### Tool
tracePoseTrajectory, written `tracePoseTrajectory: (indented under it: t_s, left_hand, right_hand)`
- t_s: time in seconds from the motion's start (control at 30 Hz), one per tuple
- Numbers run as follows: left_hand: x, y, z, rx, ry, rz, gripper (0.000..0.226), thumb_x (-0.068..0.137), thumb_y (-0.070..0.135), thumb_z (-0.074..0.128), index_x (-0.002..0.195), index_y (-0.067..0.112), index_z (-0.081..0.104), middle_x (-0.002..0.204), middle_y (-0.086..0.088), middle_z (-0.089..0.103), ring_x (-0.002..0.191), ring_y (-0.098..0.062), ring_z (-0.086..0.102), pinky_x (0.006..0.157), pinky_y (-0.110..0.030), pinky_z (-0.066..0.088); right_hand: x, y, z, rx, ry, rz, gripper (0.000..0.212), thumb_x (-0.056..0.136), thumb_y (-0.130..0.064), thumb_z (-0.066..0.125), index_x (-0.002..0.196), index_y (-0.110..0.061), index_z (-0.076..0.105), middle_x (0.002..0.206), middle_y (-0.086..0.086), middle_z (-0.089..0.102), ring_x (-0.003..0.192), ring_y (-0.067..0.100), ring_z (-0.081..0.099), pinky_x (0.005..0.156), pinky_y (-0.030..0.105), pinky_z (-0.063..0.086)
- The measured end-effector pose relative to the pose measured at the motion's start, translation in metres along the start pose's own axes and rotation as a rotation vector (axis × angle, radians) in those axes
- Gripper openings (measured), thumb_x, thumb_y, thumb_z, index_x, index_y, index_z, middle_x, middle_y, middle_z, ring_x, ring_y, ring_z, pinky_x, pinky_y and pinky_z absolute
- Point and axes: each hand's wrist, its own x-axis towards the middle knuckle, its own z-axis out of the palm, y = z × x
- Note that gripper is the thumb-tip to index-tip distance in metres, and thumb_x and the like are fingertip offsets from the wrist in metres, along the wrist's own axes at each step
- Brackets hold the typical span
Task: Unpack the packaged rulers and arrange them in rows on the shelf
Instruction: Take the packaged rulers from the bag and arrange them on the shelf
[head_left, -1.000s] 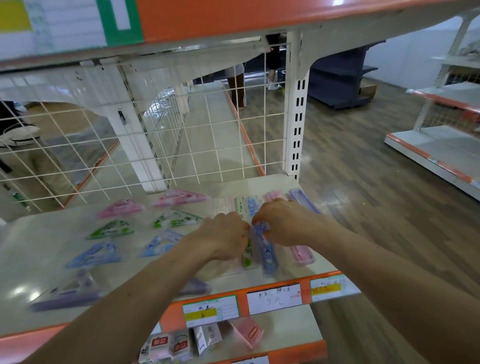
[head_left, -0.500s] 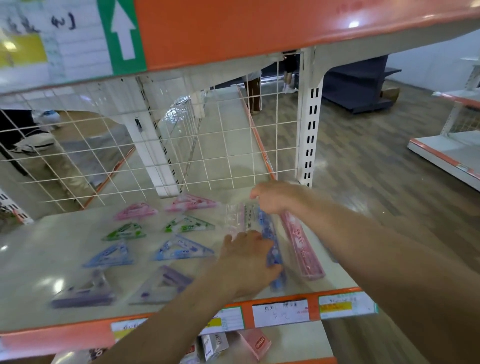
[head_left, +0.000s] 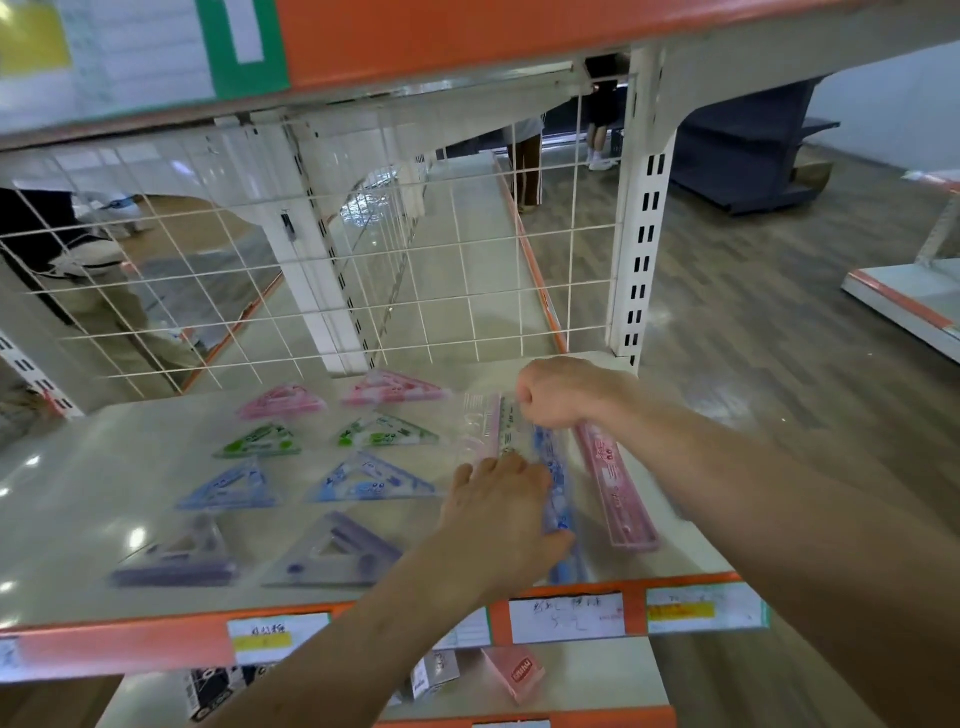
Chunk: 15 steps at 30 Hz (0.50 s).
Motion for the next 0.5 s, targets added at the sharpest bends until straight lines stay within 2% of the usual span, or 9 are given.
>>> tracePoseTrajectory:
  t_s: [0.03,0.07,0.13,0.17,0.23,0.33,0.37,0.43,0.5]
  left_hand:
    - [0.000,0.000,-0.003,-0.068,0.031,-0.024,0.052,0.089,0.047,0.054,0.131,0.019,0.044,0.126,-0.002,0.047,0.118,-0.022,0.044,0.101,-0.035,0.032]
    - [0.002,0.001,-0.006,-0.185,0.061,-0.076,0.055,0.089,0.046,0.055,0.134,0.019,0.041,0.128,-0.001,0.046,0.119,-0.021,0.045,0.099,-0.033,0.035]
    - [0.010,0.001,-0.015,-0.518,0.125,-0.235,0.064,0.088,0.042,0.060,0.142,0.020,0.032,0.135,0.001,0.045,0.121,-0.019,0.046,0.091,-0.029,0.039]
    - [0.014,0.001,-0.017,-0.691,0.144,-0.313,0.066,0.088,0.038,0.062,0.144,0.020,0.030,0.138,0.001,0.046,0.119,-0.018,0.048,0.088,-0.028,0.039]
    - [0.020,0.000,-0.020,-0.995,0.073,-0.406,0.056,0.092,0.030,0.060,0.141,0.014,0.038,0.136,-0.004,0.052,0.112,-0.020,0.053,0.091,-0.030,0.042]
    - [0.015,0.004,-0.016,-1.363,-0.048,-0.346,0.022,0.097,0.011,0.048,0.116,0.006,0.057,0.103,-0.016,0.070,0.100,-0.031,0.065,0.100,-0.046,0.047]
    - [0.013,0.008,-0.015,-1.466,-0.037,-0.315,0.019,0.098,0.007,0.044,0.112,0.006,0.057,0.088,-0.014,0.072,0.092,-0.031,0.067,0.098,-0.047,0.048]
    - [0.013,0.014,-0.018,-1.588,0.054,-0.259,0.017,0.100,0.003,0.040,0.109,0.007,0.054,0.072,-0.008,0.066,0.078,-0.028,0.066,0.090,-0.047,0.051]
    - [0.018,0.019,-0.025,-1.523,0.208,-0.183,0.013,0.098,0.006,0.045,0.106,0.012,0.053,0.068,-0.002,0.061,0.070,-0.022,0.062,0.084,-0.045,0.054]
  right_hand:
    - [0.000,0.001,-0.003,0.055,0.028,0.003,0.017,0.083,-0.001,0.046,0.069,-0.012,0.048,0.074,0.006,0.051,0.067,0.021,0.052,0.056,0.028,0.043]
    - [-0.002,0.001,-0.007,0.133,0.045,0.006,0.013,0.083,-0.001,0.047,0.074,-0.008,0.054,0.078,0.008,0.056,0.070,0.021,0.056,0.061,0.030,0.048]
    - [-0.008,0.003,-0.019,0.291,0.103,-0.027,0.017,0.087,-0.004,0.053,0.099,-0.008,0.063,0.100,0.005,0.063,0.094,0.021,0.062,0.084,0.034,0.052]
    - [-0.011,0.004,-0.025,0.373,0.125,-0.039,0.018,0.088,-0.006,0.055,0.103,-0.012,0.062,0.102,0.001,0.061,0.097,0.020,0.061,0.089,0.035,0.052]
    - [-0.023,0.002,-0.038,0.539,0.137,-0.080,0.016,0.087,-0.004,0.058,0.100,-0.014,0.061,0.091,-0.001,0.060,0.086,0.019,0.063,0.082,0.036,0.056]
    - [-0.040,-0.005,-0.053,0.747,0.095,-0.112,0.024,0.087,0.001,0.059,0.109,-0.008,0.059,0.083,0.003,0.060,0.073,0.014,0.059,0.064,0.025,0.053]
    - [-0.045,-0.007,-0.056,0.808,0.071,-0.113,0.030,0.087,0.000,0.060,0.116,-0.009,0.056,0.085,0.006,0.063,0.074,0.015,0.060,0.065,0.024,0.051]
    - [-0.053,-0.010,-0.059,0.984,0.027,-0.143,0.045,0.088,0.000,0.061,0.130,-0.010,0.048,0.093,0.012,0.067,0.080,0.017,0.064,0.078,0.031,0.052]
    - [-0.060,-0.010,-0.067,1.239,0.028,-0.221,0.057,0.087,0.006,0.058,0.139,-0.008,0.039,0.101,0.016,0.068,0.090,0.022,0.067,0.089,0.037,0.053]
